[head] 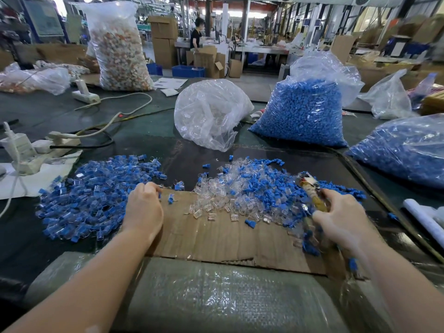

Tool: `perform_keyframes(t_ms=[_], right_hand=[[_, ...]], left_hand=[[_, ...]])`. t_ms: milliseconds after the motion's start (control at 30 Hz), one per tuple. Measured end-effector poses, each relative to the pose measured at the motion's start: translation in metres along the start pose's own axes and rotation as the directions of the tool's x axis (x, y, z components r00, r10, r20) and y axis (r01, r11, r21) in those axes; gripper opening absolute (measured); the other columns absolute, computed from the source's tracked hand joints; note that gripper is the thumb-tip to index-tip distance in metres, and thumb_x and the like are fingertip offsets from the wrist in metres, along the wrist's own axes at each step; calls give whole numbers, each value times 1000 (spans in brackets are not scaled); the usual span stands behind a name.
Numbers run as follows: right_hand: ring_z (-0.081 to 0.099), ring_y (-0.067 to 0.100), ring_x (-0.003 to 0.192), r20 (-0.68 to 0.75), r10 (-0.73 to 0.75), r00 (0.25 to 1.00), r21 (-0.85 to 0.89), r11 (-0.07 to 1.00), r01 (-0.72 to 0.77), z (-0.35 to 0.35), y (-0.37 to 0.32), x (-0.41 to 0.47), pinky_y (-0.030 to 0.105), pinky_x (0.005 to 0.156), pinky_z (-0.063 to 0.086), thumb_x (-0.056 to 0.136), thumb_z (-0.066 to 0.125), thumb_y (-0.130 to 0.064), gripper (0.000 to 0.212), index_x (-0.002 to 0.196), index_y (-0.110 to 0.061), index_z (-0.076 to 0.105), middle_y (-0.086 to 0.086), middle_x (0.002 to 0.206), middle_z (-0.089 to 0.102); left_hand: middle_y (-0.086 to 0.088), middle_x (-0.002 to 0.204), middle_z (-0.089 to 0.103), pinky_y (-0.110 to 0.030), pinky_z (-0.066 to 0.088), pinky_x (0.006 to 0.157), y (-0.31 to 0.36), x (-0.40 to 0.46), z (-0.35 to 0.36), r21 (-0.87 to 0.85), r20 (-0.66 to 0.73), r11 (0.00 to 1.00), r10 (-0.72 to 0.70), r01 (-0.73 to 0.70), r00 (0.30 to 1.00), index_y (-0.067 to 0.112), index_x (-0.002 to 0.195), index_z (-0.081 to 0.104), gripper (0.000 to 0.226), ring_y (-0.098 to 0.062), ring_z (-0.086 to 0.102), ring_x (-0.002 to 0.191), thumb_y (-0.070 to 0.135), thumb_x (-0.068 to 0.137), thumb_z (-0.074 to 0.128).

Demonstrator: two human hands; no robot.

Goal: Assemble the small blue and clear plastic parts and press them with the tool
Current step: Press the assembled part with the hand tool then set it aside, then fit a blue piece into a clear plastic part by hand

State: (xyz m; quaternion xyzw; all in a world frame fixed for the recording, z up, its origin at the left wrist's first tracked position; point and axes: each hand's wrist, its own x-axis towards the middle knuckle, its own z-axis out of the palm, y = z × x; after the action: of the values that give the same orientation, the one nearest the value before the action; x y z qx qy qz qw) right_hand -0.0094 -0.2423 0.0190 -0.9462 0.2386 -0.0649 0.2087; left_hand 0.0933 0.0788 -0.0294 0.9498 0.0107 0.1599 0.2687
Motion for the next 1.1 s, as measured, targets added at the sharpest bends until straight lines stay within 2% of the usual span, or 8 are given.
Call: perform_keyframes(t_ms=[100,233,333,500,733,867,967,1100], right_hand=[[39,35,120,-18,28,999,-145,989,-30,-1,14,9,38,98,32,84,60,-23,59,139,-10,40,22,125,50],[37,36,124,17,80,997,-217,973,-74,1,28,17,39,99,35,87,57,-31,61,141,-13,36,21,133,44],[39,34,122,14,71,997,-280,958,-64,4,32,20,38,100,34,89,54,-36,60,141,-14,36,20,132,46],[41,34,119,-34,52,998,-290,955,-60,8,32,18,40,97,36,89,53,-44,58,139,-18,38,17,127,46],[39,31,122,-3,64,998,-325,944,-61,8,27,12,43,101,34,90,48,-54,61,141,-23,35,12,130,45],[48,21,113,-199,-228,953,-244,954,177,10,2,-4,37,98,38,89,58,-39,43,127,-20,53,4,119,55],[54,8,92,-137,-460,878,-98,888,450,25,-26,-23,20,90,42,88,61,-25,19,106,-19,64,-4,99,63],[54,11,95,-119,-514,850,-62,858,510,54,-48,-34,28,91,40,89,59,-32,15,101,-24,65,-7,98,62]], left_hand=[[-3,100,45,-35,37,86,-8,-1,-5,215,28,977,-4,-2,1000,11,114,56,24,-20,40,98,12,96,40],[2,134,42,-41,22,99,2,-3,-5,366,25,930,19,-26,1000,28,118,59,28,-25,26,123,26,96,43],[6,139,39,-39,17,100,15,-7,1,265,13,960,90,-91,996,32,121,58,28,-21,20,128,29,95,48],[2,104,63,-15,32,82,55,-28,15,-166,85,926,355,-338,931,17,106,67,19,-6,45,93,20,90,59],[6,106,61,-10,28,85,85,-47,36,-254,193,863,487,-436,852,19,115,64,25,-1,40,92,23,91,56],[6,107,59,-10,31,85,85,-47,40,-262,206,877,458,-402,865,20,116,64,27,-2,41,92,24,90,58],[6,107,59,-11,35,87,87,-47,41,-269,210,886,438,-379,874,19,114,65,25,-3,46,94,22,89,59],[4,104,59,-15,35,85,87,-47,41,-264,192,892,423,-368,886,18,108,66,21,-9,50,97,19,88,61]])
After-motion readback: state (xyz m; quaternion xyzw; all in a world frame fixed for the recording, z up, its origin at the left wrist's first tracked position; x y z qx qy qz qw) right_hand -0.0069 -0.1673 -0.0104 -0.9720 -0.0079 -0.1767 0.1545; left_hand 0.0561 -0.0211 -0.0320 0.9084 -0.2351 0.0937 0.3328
